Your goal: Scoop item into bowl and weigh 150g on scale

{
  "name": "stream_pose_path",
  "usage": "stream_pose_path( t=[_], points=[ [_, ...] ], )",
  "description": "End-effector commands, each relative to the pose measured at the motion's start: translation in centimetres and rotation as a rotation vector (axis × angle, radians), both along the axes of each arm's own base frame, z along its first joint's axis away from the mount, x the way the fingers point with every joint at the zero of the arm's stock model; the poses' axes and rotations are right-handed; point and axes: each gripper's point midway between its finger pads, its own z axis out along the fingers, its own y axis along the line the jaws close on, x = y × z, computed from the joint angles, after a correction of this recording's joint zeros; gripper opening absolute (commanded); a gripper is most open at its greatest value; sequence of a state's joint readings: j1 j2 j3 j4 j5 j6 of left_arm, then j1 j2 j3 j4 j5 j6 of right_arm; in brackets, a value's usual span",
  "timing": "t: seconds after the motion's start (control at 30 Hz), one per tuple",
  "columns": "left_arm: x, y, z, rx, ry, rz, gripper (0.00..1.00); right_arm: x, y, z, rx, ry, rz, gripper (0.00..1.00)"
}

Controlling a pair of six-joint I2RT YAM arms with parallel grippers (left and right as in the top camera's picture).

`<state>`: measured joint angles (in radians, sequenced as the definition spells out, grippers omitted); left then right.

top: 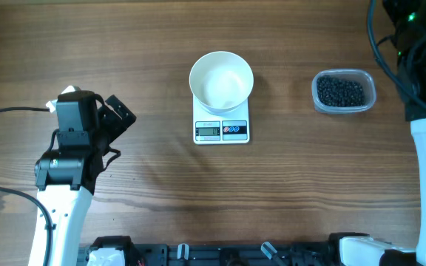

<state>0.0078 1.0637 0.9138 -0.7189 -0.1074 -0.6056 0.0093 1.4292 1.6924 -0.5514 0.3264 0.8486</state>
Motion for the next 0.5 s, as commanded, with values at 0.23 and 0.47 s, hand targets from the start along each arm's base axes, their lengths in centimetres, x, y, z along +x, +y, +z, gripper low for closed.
stream_pose_path(
  t=[0.23,0.47],
  points=[
    [0.0,0.3,0.0,0.000,0.000,0.021,1.00,0.7,-0.6,2.3,0.035,-0.118,-0.038,0.04],
    [0.0,0.3,0.0,0.000,0.001,0.021,1.00,0.9,-1.2,4.6,-0.264,-0.109,-0.016,0.04]
  ],
)
